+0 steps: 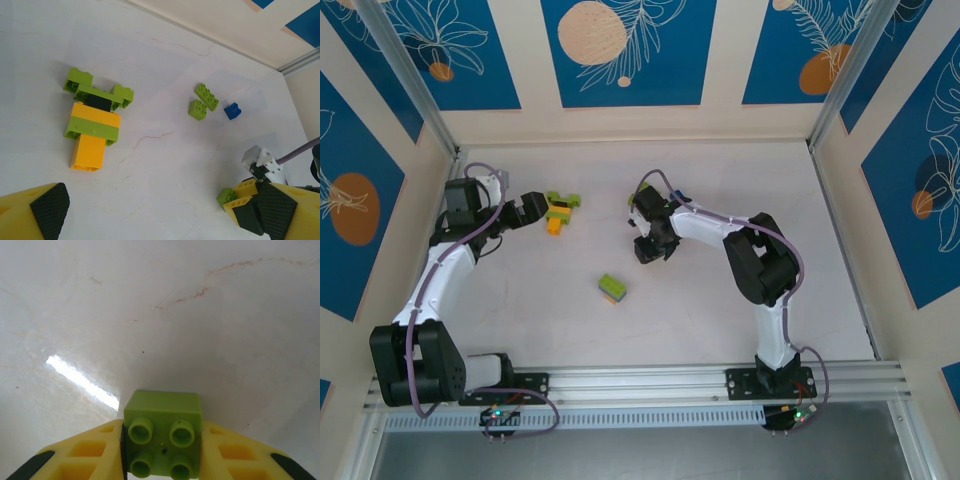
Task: Assemble a carrot with lego
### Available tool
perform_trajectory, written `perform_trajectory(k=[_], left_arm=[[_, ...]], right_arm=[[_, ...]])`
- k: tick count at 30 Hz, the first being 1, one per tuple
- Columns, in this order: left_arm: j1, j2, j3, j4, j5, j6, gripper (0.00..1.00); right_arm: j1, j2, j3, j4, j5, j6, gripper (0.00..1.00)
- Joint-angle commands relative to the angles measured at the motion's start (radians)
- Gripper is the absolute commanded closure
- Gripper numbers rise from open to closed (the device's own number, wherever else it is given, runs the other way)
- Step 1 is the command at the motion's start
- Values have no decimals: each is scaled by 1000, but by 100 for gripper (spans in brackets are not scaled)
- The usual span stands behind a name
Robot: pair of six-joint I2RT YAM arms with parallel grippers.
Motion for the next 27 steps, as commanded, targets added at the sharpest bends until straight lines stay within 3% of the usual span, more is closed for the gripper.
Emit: perform_trajectory(k=[1,14,18,27], left_arm=[[8,-7,23,12,25,-5,0],[7,-7,20,10,18,-6,0],[9,10,28,0,30,-7,0],[7,-8,20,-14,5,7,0]], right_arm=[[13,-74,24,-62,-33,-10,68],[141,-267,94,-286,-135,-81,68],[205,-257,134,-313,-158,-110,68],[251,-179,204,-321,-149,-110,68]])
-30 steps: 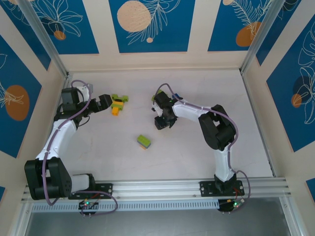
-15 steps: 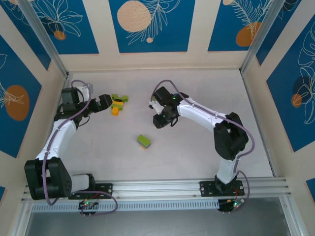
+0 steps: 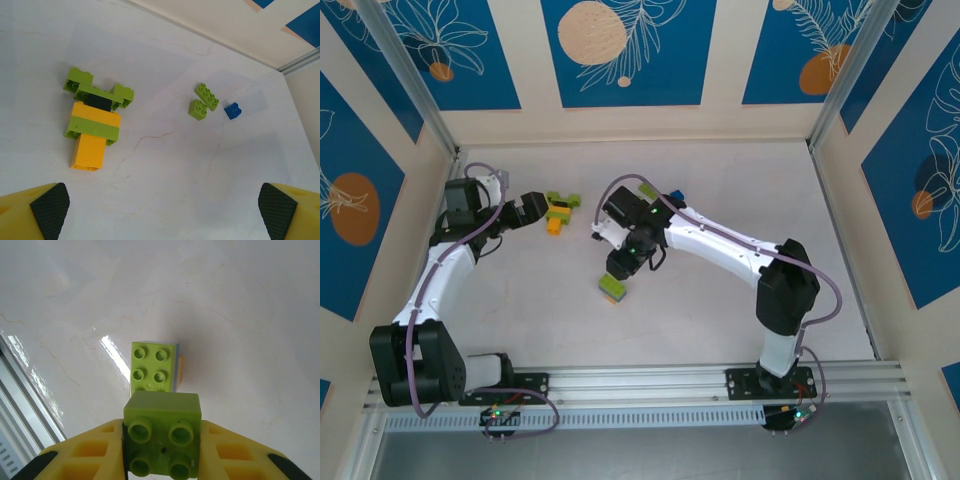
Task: Assemble a carrot with lego
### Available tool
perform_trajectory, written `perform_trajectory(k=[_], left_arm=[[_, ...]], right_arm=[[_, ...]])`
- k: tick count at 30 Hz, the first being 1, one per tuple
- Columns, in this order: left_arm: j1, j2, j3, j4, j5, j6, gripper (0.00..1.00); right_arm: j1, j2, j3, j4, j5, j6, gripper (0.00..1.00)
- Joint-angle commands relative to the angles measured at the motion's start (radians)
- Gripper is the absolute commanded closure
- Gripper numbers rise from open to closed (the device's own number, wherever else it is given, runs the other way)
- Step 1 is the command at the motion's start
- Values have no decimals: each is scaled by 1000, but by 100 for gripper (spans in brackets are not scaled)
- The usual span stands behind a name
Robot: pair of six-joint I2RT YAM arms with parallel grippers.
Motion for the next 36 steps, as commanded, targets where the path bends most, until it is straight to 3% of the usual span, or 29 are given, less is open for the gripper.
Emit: perform_trajectory(k=[1,36], left_arm=[[7,-9,20,-14,6,7,0],[8,-8,20,-7,6,3,0]], right_arm=[[14,34,41,-27,-25,-8,68],[77,125,34,-39,44,63,69]])
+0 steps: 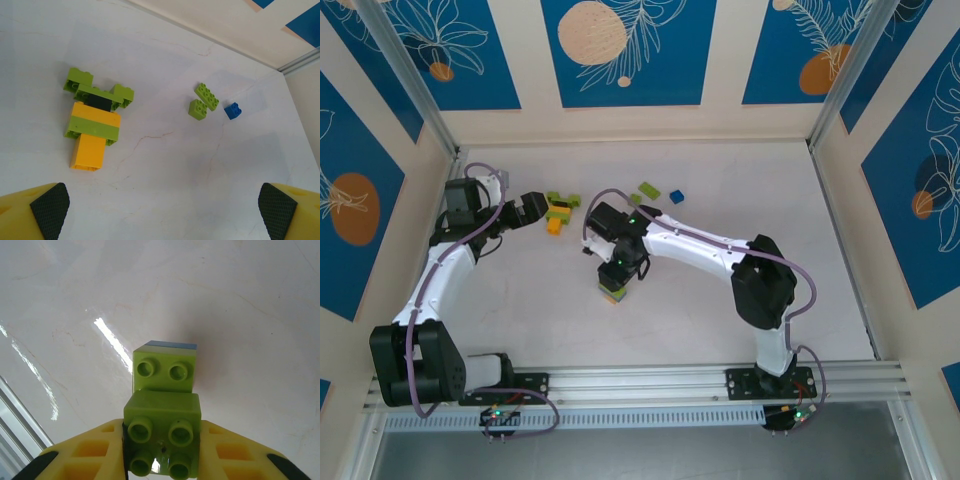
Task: Assemble a carrot with lego
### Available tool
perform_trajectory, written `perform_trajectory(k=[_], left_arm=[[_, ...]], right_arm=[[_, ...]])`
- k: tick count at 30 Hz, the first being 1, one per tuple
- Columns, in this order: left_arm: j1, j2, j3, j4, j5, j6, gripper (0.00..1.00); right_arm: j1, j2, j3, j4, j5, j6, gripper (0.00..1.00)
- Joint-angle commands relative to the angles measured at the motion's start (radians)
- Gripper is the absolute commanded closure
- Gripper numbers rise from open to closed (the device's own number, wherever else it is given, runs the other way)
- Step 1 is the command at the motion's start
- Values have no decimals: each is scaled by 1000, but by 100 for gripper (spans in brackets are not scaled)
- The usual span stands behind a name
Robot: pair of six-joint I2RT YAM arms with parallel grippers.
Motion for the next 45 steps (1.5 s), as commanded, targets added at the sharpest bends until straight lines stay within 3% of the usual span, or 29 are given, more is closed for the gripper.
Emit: perform_trajectory(k=[1,45], left_arm=[[8,-8,20,-6,7,3,0],[8,-11,19,-1,14,-2,0]], right_arm=[[13,10,6,-28,-2,21,69],[50,166,-56,-22,76,81,69]])
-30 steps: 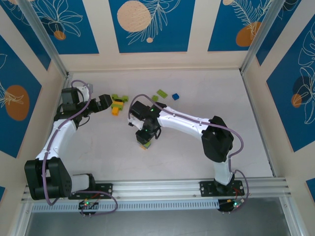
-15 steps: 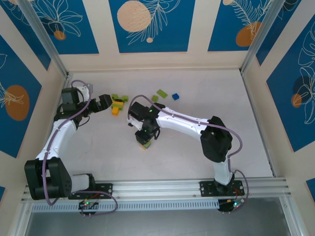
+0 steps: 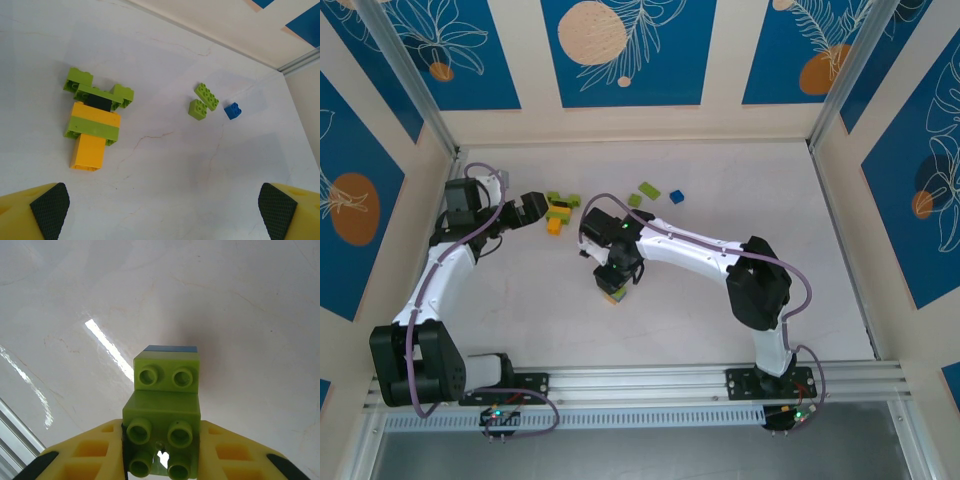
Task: Assemble a carrot with lego
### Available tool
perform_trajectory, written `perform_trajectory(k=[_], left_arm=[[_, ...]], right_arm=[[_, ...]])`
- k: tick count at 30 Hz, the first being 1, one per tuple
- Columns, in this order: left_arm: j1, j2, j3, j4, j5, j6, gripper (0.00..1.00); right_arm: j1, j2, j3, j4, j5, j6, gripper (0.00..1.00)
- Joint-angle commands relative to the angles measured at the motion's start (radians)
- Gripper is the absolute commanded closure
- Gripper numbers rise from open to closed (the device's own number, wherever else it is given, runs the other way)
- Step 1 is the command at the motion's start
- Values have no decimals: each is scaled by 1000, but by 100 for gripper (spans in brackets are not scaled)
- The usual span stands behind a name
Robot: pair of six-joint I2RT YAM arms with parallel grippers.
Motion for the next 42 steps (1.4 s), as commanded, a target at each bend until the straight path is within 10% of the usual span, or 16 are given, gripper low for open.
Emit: perform_trajectory(k=[1,24,42], left_arm=[[6,-11,19,0,14,-1,1],[8,-15,17,-1,15,-1,0],[7,-19,18,-1,15,-1,0]], right_arm=[[14,136,-73,-16,13,18,69],[43,85,-5,-59,20,1,58],[20,-81,-8,2,17,-7,31]])
